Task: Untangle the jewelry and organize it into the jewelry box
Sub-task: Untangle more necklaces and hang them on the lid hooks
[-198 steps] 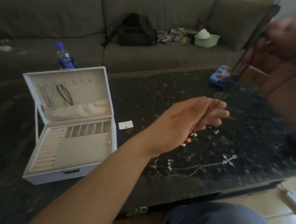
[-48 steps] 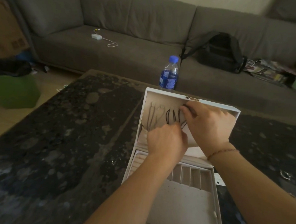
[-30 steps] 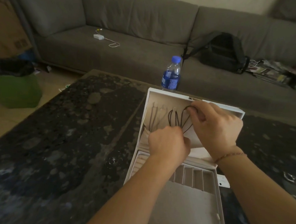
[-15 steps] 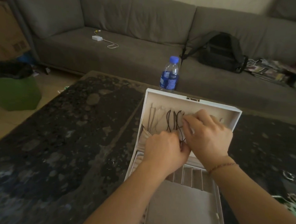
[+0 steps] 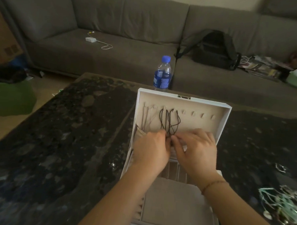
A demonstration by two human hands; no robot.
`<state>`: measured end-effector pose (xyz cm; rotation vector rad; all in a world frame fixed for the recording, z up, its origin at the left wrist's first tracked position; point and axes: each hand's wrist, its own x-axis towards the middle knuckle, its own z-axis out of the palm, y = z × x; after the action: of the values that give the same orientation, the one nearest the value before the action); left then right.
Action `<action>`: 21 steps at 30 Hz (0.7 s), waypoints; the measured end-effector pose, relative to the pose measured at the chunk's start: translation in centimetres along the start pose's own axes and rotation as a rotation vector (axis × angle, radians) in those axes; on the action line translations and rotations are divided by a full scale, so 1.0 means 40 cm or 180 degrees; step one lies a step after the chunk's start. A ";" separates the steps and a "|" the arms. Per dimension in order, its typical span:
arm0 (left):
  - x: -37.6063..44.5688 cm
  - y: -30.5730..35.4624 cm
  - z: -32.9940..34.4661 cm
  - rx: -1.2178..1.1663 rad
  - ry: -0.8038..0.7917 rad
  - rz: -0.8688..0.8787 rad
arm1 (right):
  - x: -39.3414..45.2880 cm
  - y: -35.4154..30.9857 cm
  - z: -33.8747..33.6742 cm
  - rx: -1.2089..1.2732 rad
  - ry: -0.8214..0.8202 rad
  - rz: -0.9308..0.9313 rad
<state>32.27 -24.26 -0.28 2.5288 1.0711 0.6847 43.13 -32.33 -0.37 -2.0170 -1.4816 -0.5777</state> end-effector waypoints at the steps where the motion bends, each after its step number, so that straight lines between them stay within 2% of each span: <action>1: -0.003 0.001 0.002 0.0019 -0.0054 0.0017 | 0.004 -0.005 0.003 0.0151 -0.0162 0.0100; 3: -0.006 0.000 0.002 -0.0043 -0.0232 -0.0005 | 0.012 -0.015 0.005 0.0268 -0.0369 0.0299; 6: -0.005 -0.010 -0.008 -0.0421 -0.0345 -0.0194 | 0.026 -0.037 -0.006 -0.0180 -0.0723 0.0394; 10: -0.004 -0.012 -0.024 -0.0607 -0.0094 -0.0145 | 0.063 -0.057 -0.029 -0.0464 -0.1819 0.0963; 12: -0.006 -0.010 -0.025 -0.0541 0.0082 -0.0032 | 0.088 -0.068 -0.031 -0.0652 -0.2065 0.1050; 15: -0.008 -0.007 -0.026 -0.0380 0.0080 -0.0003 | 0.104 -0.083 -0.027 -0.0919 -0.2103 0.0896; 17: -0.010 -0.006 -0.026 -0.0225 0.0062 -0.0016 | 0.095 -0.073 -0.024 -0.0768 -0.2097 0.0896; 19: -0.007 -0.005 -0.024 -0.0090 -0.0001 -0.0160 | 0.081 -0.048 -0.032 -0.0168 -0.2033 0.1116; 21: 0.000 -0.003 -0.018 0.0027 -0.0093 -0.0301 | 0.065 -0.024 -0.051 0.0397 -0.1733 0.1220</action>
<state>31.80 -24.13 0.27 2.4692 1.1773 0.6171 42.94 -31.62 2.98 -2.3827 -1.3070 0.2360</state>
